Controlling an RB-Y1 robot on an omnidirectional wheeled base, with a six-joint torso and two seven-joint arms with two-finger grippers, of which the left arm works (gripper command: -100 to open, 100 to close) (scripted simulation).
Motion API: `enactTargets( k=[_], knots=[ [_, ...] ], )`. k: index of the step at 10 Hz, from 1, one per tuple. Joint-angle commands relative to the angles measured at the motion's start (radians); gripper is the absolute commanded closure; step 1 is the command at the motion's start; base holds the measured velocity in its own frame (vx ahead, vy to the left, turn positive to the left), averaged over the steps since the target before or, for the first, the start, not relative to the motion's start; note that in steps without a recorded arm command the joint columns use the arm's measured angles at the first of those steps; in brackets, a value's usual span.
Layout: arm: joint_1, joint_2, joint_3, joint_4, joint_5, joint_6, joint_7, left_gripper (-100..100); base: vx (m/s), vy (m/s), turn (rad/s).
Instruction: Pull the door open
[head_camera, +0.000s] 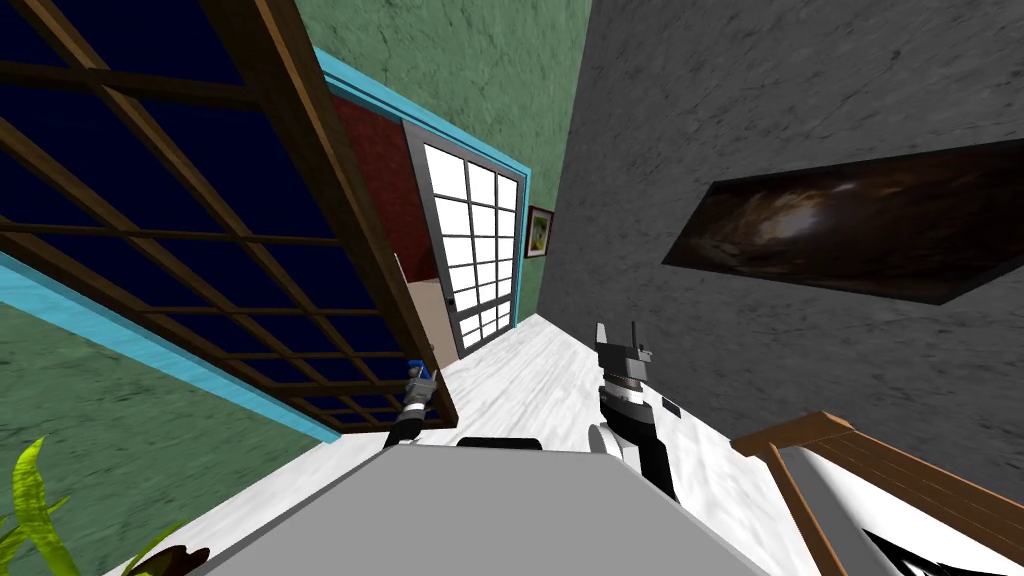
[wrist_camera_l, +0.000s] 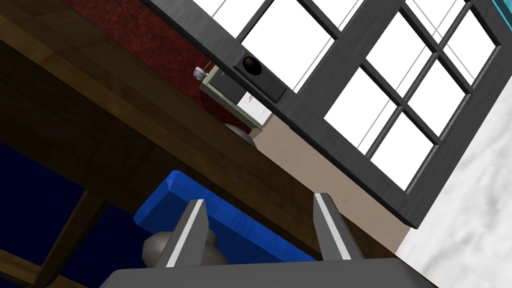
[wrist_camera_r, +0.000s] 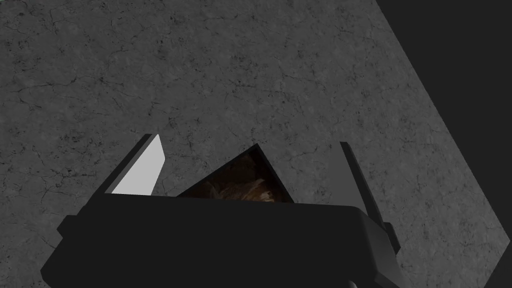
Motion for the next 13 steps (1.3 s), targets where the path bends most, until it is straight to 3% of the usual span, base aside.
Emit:
enactTargets(
  k=[1, 3, 5, 13],
  knots=[
    [0.011, 0.023, 0.004, -0.016, 0.028, 0.003, 0.050, -100, -0.082, 0.032, -0.126],
    [0.009, 0.023, -0.004, -0.019, 0.041, 0.003, 0.092, -100, -0.070, 0.042, -0.060],
    [0.009, 0.023, -0.004, -0.019, 0.041, 0.003, 0.093, -100, -0.029, 0.022, -0.024],
    [-0.003, 0.025, -0.053, -0.042, 0.117, 0.004, 0.287, -100, -0.075, 0.040, -0.089]
  ],
)
